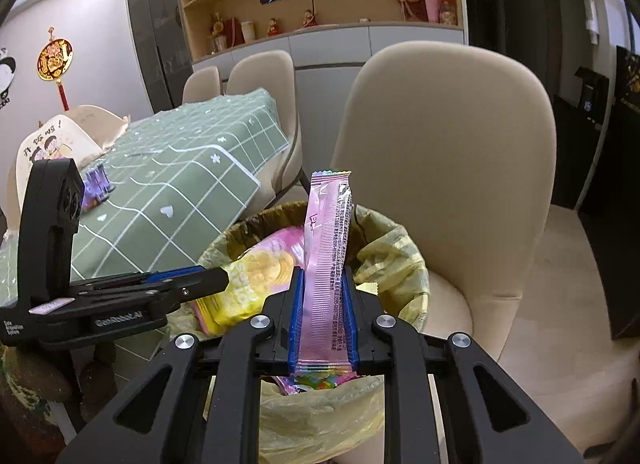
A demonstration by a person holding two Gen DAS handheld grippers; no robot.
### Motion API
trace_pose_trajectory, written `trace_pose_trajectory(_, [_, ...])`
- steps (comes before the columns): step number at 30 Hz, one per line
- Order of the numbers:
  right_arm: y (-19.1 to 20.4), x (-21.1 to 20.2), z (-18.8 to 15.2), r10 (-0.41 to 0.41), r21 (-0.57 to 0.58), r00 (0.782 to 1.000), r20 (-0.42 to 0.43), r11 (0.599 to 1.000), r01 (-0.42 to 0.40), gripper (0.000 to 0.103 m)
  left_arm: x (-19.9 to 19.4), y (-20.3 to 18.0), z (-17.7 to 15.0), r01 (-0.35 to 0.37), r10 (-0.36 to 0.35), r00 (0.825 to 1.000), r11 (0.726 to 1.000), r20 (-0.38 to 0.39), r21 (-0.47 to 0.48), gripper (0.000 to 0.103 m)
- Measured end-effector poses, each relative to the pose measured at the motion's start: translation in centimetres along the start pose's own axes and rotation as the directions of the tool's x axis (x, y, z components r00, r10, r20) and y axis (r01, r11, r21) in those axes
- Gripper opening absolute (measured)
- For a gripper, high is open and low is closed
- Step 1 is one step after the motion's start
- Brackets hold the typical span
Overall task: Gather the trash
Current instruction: 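Carry the chip bag and pink candy stick over the yellow bin, then open both grippers to drop the chip bag and candy stick into the bin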
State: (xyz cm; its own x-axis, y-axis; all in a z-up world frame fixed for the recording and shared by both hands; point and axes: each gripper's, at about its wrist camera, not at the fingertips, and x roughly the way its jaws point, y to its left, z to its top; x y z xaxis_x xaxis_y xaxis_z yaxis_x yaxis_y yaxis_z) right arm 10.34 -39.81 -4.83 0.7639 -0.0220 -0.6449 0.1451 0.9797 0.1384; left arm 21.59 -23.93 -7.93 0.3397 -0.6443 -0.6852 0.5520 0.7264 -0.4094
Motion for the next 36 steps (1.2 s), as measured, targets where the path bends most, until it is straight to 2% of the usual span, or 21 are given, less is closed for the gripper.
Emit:
trace_pose_trajectory(7, [1.1, 2.5, -0.1, 0.038, 0.003, 0.999, -0.032, 0.999, -0.038, 0.018, -3.3, 1.0, -0.1, -0.055, 0.056, 0.995, 0.998, 0.084, -0.013, 0.053])
trace_pose_trajectory(10, [2.3, 4.5, -0.4, 0.052, -0.005, 0.996, -0.067, 0.999, -0.052, 0.018, -5.5, 1.4, -0.1, -0.104, 0.105, 0.987, 0.994, 0.124, -0.020, 0.053])
trace_pose_trajectory(11, [2.7, 5.4, -0.6, 0.046, -0.017, 0.996, -0.082, 0.999, -0.048, 0.018, -6.5, 1.5, -0.2, -0.097, 0.098, 0.986, 0.995, 0.138, -0.019, 0.053])
trace_pose_trajectory(13, [3.2, 7.5, -1.2, 0.016, -0.037, 0.991, -0.131, 0.999, -0.021, 0.018, -8.0, 1.3, -0.4, -0.129, 0.129, 0.978, 0.992, 0.166, -0.012, 0.062])
trace_pose_trajectory(16, [3.3, 10.1, -2.3, -0.022, -0.046, 0.975, -0.220, 0.999, 0.012, 0.018, -10.5, 1.1, -0.8, -0.138, 0.134, 0.966, 0.990, 0.223, 0.004, 0.064])
trace_pose_trajectory(18, [3.0, 10.9, -2.9, -0.025, -0.028, 0.972, -0.235, 0.999, 0.019, 0.018, -12.1, 0.9, -1.0, -0.135, 0.127, 0.960, 0.991, 0.248, 0.016, 0.065])
trace_pose_trajectory(22, [2.9, 10.3, -2.7, -0.016, -0.004, 0.973, -0.231, 1.000, 0.015, 0.019, -15.0, 0.5, -1.5, -0.161, 0.141, 0.945, 0.986, 0.295, 0.043, 0.067])
trace_pose_trajectory(24, [2.8, 9.7, -2.6, 0.000, 0.014, 0.975, -0.223, 1.000, 0.003, 0.020, -16.5, 0.5, -1.8, -0.172, 0.149, 0.940, 0.984, 0.306, 0.048, 0.073])
trace_pose_trajectory(26, [2.7, 8.6, -2.4, 0.000, 0.024, 0.981, -0.194, 1.000, 0.005, 0.025, -18.0, 0.8, -2.4, -0.193, 0.167, 0.933, 0.980, 0.319, 0.051, 0.075])
trace_pose_trajectory(27, [2.8, 7.9, -2.4, -0.003, 0.023, 0.984, -0.178, 1.000, 0.007, 0.026, -18.9, 1.0, -2.9, -0.214, 0.184, 0.923, 0.975, 0.337, 0.055, 0.079])
trace_pose_trajectory(29, [3.1, 6.3, -2.3, -0.018, 0.015, 0.989, -0.148, 1.000, 0.020, 0.037, -20.7, 1.3, -4.2, -0.264, 0.225, 0.900, 0.963, 0.374, 0.055, 0.085])
trace_pose_trajectory(32, [4.1, 3.3, -2.5, -0.026, -0.004, 0.997, -0.079, 1.000, 0.026, 0.042, -22.5, 2.1, -6.2, -0.309, 0.264, 0.882, 0.949, 0.389, 0.056, 0.089])
trace_pose_trajectory(34, [5.0, 1.3, -2.5, -0.038, -0.007, 0.999, -0.035, 0.999, 0.038, 0.042, -23.4, 2.7, -7.6, -0.341, 0.298, 0.871, 0.939, 0.390, 0.045, 0.089])
trace_pose_trajectory(36, [6.1, -1.4, -2.8, -0.007, 0.006, 1.000, 0.012, 1.000, 0.007, 0.042, -24.5, 3.4, -9.0, -0.371, 0.332, 0.859, 0.928, 0.390, 0.025, 0.089])
